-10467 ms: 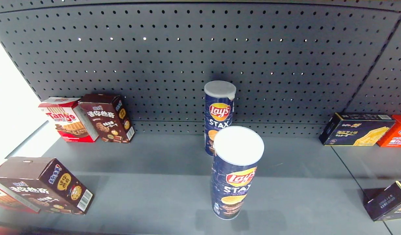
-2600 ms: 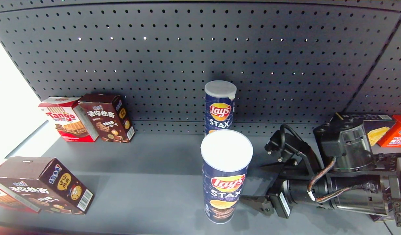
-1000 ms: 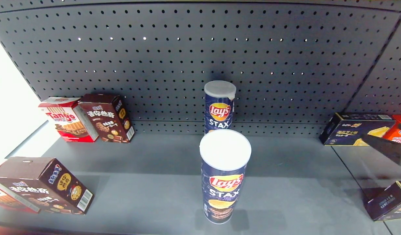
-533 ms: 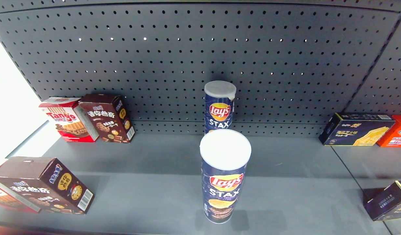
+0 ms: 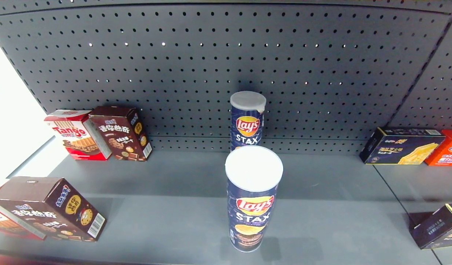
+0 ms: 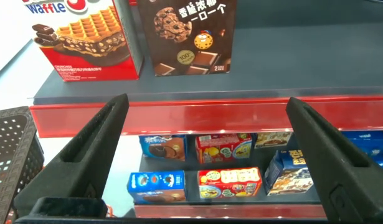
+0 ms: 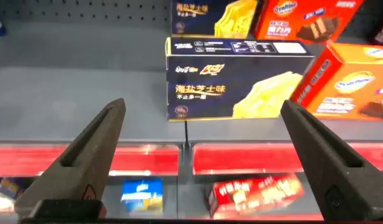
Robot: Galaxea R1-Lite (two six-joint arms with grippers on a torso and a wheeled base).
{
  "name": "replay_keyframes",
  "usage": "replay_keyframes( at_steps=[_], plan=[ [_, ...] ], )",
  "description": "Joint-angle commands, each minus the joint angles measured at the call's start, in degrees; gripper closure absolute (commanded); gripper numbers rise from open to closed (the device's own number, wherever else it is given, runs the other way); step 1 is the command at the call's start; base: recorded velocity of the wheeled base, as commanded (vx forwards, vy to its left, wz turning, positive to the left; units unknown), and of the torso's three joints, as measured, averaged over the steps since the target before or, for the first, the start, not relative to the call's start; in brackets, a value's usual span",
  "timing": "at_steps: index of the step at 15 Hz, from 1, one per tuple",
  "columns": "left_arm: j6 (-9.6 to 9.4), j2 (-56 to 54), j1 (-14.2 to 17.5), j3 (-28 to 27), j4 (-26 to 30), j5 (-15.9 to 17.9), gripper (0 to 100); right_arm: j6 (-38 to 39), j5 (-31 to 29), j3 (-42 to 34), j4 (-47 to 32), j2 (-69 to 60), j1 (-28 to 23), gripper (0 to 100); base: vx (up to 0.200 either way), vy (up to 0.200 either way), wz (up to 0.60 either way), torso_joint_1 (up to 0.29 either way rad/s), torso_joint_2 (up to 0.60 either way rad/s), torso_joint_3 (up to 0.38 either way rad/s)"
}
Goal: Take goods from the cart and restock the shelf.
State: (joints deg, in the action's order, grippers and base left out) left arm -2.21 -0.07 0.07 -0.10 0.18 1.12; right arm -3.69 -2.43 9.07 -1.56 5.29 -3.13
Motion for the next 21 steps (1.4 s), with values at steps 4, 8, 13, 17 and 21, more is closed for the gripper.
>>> replay_keyframes(
  at_steps=[4,8,13,17,21],
  plan=[
    [0.01,0.1,0.0,0.0,0.0,0.1,0,4.5,2.4,-9.1,5.6,-1.1,0.6,0,0.0,0.0,0.0,0.0,0.0,0.0],
    [0.01,0.1,0.0,0.0,0.0,0.2,0,3.0,0.1,-9.1,2.8,-1.1,0.5,0,0.0,0.0,0.0,0.0,0.0,0.0],
    [0.27,0.1,0.0,0.0,0.0,0.2,0,4.3,3.1,-9.1,1.8,-4.9,3.3,0,0.0,0.0,0.0,0.0,0.0,0.0],
    [0.71,0.1,0.0,0.0,0.0,-0.1,0,3.8,3.4,-9.1,1.8,-5.0,3.3,0,0.0,0.0,0.0,0.0,0.0,0.0],
    [0.45,0.1,0.0,0.0,0.0,0.0,0,3.8,3.4,-9.1,1.8,-5.0,3.3,0,0.0,0.0,0.0,0.0,0.0,0.0]
  ],
)
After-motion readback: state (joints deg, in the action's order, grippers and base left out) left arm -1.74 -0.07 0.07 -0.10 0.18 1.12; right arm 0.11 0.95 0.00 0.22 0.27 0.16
